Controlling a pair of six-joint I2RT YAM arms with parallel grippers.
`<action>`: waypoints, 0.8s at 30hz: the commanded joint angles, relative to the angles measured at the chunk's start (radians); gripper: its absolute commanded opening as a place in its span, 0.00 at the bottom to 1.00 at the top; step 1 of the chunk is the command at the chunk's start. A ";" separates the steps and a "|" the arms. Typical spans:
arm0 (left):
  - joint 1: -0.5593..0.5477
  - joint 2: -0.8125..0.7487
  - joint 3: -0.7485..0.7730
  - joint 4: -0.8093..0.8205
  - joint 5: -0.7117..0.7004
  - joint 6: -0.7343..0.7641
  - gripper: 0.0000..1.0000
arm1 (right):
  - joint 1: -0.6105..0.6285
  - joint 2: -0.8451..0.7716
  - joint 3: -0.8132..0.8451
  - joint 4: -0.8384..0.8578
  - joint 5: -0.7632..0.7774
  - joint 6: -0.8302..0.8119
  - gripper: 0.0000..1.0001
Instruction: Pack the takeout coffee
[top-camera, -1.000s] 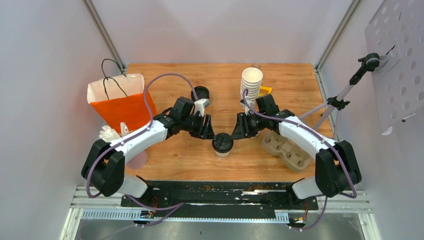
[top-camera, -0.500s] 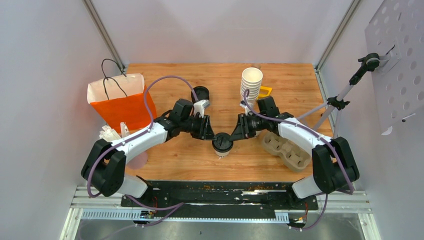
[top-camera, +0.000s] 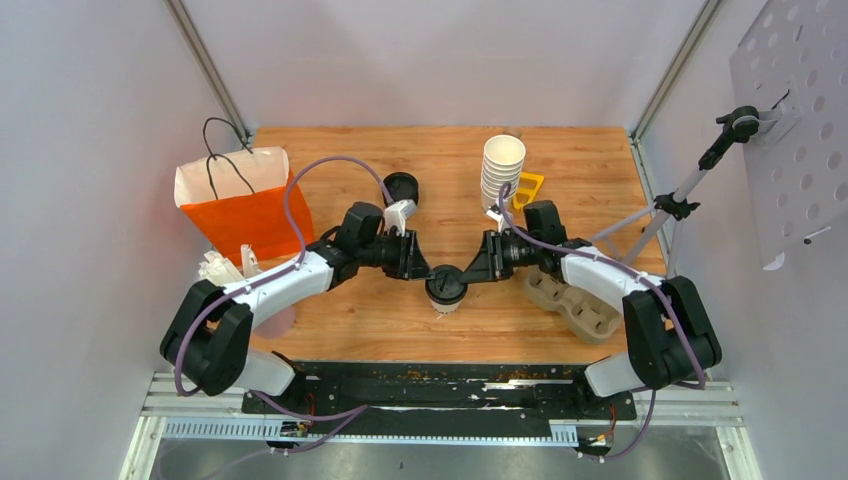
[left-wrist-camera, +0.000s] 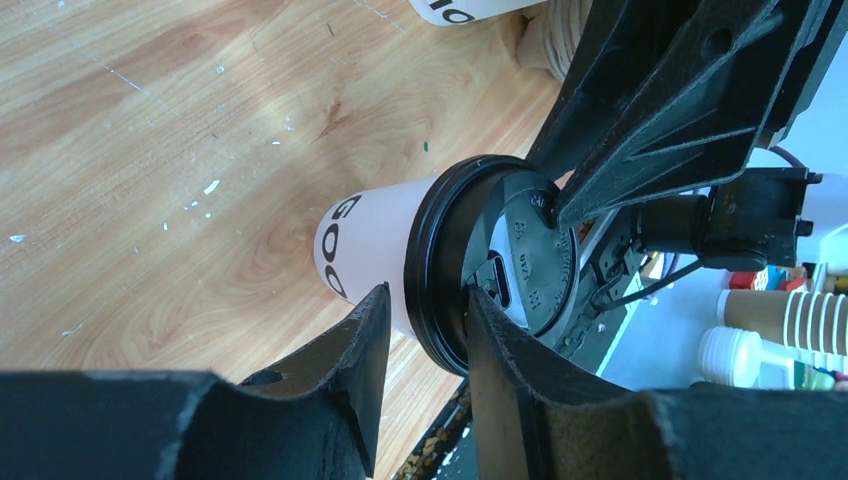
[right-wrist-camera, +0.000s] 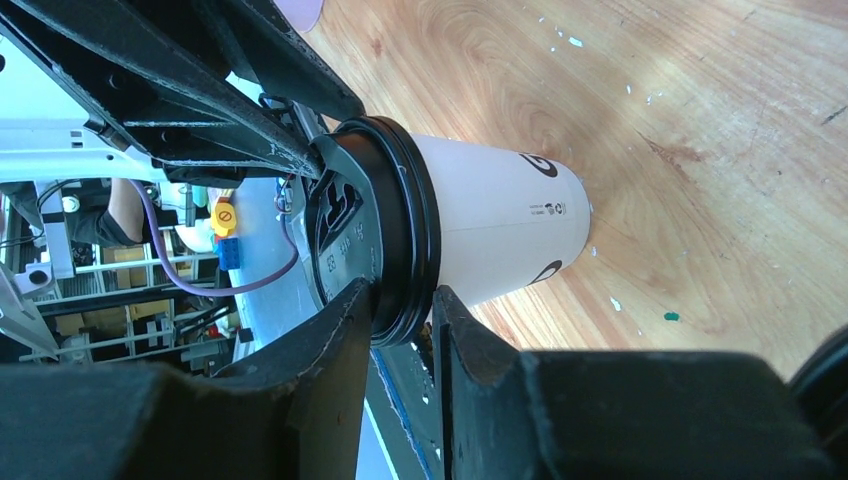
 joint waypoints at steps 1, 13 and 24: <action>-0.002 0.024 -0.016 -0.126 -0.077 0.020 0.42 | -0.001 0.013 0.025 -0.154 0.151 -0.091 0.28; 0.005 -0.023 0.504 -0.472 -0.137 0.085 0.72 | 0.037 -0.155 0.333 -0.470 0.292 -0.098 0.54; 0.008 -0.235 0.752 -0.721 -0.244 0.176 1.00 | 0.330 -0.187 0.481 -0.637 0.808 -0.119 0.95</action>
